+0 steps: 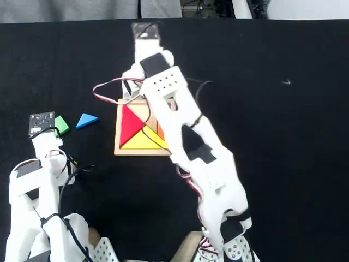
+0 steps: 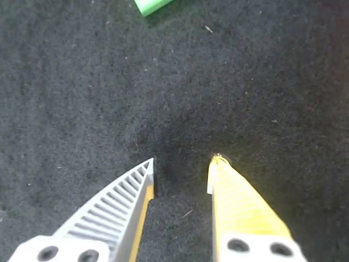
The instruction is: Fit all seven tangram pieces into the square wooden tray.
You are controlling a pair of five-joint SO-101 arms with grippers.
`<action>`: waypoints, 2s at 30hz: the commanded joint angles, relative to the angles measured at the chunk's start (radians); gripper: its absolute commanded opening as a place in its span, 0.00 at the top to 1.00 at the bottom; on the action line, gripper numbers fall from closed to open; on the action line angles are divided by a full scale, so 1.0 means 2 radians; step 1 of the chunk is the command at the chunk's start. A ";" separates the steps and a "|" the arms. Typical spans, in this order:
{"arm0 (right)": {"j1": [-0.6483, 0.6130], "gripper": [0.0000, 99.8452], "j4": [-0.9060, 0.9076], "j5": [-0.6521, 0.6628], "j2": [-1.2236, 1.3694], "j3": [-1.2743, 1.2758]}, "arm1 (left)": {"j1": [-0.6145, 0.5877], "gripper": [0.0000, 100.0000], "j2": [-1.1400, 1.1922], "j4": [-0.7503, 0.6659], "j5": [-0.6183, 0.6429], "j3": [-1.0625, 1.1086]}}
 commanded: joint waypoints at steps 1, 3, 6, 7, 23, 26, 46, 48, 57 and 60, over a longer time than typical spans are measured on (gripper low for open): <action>0.015 0.95 -0.015 0.025 0.046 -0.032 | 0.005 0.83 0.000 -0.004 0.002 -0.003; 0.020 0.97 -0.015 0.024 0.078 -0.040 | 0.005 0.83 0.000 -0.004 0.002 -0.003; 0.028 0.99 -0.004 0.024 0.114 -0.067 | 0.005 0.83 0.000 -0.004 0.002 -0.003; 0.034 0.99 0.005 0.024 0.123 -0.076 | 0.005 0.83 0.000 -0.004 0.002 -0.003; 0.037 0.99 0.109 0.045 0.128 -0.223 | 0.005 0.83 0.000 -0.004 0.002 -0.003; 0.036 0.99 0.110 0.085 0.058 -0.224 | 0.004 0.83 0.000 -0.004 0.004 -0.003; 0.153 0.99 -0.111 0.155 -0.445 0.478 | 0.089 0.83 0.003 0.171 -0.038 -0.203; 0.158 0.99 -0.164 0.156 -0.498 0.570 | 0.086 0.83 0.005 0.219 -0.038 -0.260; 0.159 0.99 -0.290 0.196 -0.580 0.768 | 0.076 0.78 0.025 0.274 -0.196 -0.363; 0.157 0.98 -0.309 0.193 -0.580 0.786 | 0.053 0.69 0.069 0.269 -0.248 -0.387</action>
